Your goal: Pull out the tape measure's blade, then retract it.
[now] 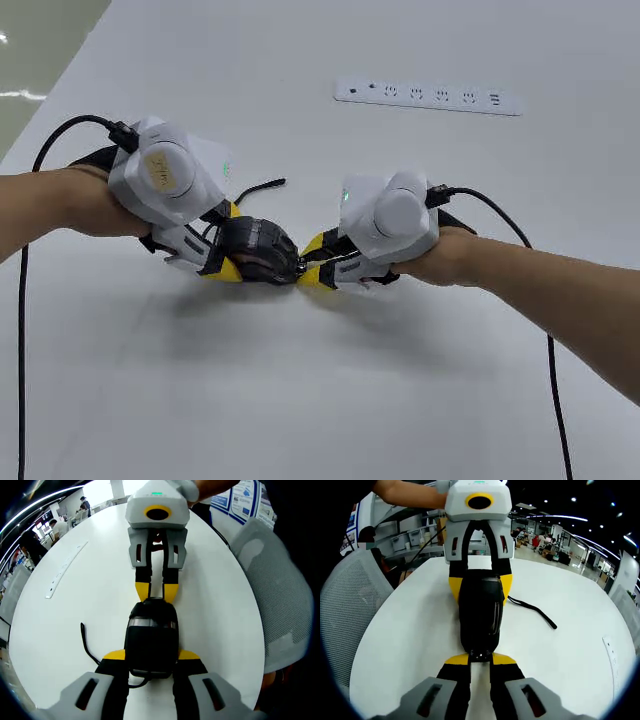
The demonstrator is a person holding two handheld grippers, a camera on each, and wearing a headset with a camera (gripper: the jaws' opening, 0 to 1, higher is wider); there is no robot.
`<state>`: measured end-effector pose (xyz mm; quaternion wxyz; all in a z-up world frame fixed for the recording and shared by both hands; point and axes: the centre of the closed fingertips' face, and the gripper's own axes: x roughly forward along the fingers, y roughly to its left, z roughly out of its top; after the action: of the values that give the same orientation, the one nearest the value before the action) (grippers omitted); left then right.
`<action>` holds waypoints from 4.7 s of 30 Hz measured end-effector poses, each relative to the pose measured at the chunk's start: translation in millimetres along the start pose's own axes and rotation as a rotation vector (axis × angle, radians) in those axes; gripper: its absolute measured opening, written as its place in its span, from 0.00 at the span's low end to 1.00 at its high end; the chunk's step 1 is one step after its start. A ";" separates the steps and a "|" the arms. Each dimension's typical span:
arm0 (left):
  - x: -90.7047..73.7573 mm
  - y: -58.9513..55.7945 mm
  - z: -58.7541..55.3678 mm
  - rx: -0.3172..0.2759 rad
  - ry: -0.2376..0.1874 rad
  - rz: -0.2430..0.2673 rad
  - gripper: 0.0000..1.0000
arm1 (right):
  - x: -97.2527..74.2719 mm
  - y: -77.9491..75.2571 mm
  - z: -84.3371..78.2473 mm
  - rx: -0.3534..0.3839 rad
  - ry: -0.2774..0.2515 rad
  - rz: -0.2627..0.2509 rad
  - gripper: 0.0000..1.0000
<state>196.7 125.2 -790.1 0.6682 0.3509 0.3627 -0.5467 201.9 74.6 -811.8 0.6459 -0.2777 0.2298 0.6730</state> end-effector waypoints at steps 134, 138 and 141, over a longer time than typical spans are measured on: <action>-4.0 0.4 -5.5 -0.063 -0.014 0.013 0.28 | -28.9 -2.6 -8.4 -0.055 0.056 0.035 0.11; -3.7 0.7 -5.5 -0.064 -0.008 0.011 0.28 | -29.0 -2.4 -8.6 -0.052 0.053 0.037 0.11; -3.3 1.2 -6.9 -0.062 -0.002 0.010 0.28 | -29.2 -2.0 -9.4 -0.053 0.053 0.039 0.11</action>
<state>196.7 133.0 -790.5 0.6818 0.3309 0.3771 -0.5324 204.9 46.8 -799.2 0.6187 -0.3078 0.2344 0.6837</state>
